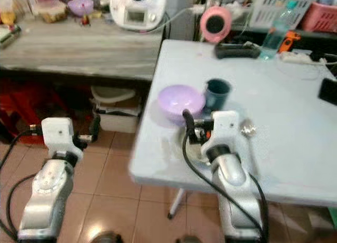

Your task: Setting the table

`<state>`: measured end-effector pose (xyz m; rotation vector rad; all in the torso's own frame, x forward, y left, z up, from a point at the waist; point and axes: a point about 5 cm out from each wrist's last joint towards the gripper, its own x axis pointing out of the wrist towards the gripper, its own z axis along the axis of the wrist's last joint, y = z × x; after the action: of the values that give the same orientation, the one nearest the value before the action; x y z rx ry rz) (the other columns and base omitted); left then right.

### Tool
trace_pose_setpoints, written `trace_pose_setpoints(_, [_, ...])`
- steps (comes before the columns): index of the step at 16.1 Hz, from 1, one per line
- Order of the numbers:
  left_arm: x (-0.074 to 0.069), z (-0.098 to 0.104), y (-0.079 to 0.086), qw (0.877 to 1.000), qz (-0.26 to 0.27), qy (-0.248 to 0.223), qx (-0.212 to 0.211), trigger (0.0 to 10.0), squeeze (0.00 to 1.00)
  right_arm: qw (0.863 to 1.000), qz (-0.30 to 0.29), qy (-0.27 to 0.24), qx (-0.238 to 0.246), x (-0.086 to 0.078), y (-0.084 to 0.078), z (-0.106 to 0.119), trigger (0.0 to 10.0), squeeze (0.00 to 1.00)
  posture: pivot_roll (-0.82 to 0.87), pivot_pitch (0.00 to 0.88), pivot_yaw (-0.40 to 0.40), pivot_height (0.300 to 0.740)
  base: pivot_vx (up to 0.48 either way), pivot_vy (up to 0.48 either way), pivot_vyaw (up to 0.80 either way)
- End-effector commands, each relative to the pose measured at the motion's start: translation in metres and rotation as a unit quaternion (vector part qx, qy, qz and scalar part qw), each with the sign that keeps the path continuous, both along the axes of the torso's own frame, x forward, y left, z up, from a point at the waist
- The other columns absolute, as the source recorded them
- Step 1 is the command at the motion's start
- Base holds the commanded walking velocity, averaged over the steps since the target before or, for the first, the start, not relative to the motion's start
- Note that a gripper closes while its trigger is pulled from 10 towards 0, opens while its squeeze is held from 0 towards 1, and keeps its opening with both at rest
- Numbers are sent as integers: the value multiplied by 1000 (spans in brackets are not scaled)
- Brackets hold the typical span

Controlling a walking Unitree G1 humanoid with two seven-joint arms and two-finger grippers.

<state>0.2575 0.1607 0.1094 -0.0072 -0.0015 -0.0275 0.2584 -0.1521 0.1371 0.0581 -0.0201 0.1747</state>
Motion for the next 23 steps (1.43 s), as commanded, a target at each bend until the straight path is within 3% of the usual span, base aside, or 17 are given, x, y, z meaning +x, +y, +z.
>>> trace_pose_setpoints(1, [1, 2, 0, 1000, 0, -3, 4, 10000, 0, 1000, -1, -7, 0, 0, -2, 5, 10000, 0, -43, 23, -15, 740, 0, 0, 0])
trace_pose_setpoints(15, [-9, 2, -13, 998, -66, 3, 8, 10000, 0, 987, -103, 116, 40, -9, -33, -32, 10000, 0, -39, 72, 9, 740, 0, 0, 0])
trace_pose_setpoints(21, [-10, 3, -12, 997, -73, 5, 12, 10000, 0, 981, -101, 155, 56, -10, -35, -41, 10000, 0, -35, 89, 19, 740, 0, 0, 0])
trace_pose_setpoints(22, [-10, 4, -12, 997, -74, 6, 13, 10000, 0, 981, -96, 162, 51, -10, -35, -42, 3882, 0, -34, 91, 19, 740, 0, 0, 0])
trace_pose_setpoints(23, [-10, 4, -12, 997, -74, 6, 14, 10000, 0, 980, -96, 163, 52, -10, -35, -42, 0, 0, -34, 92, 19, 740, 0, 0, 0])
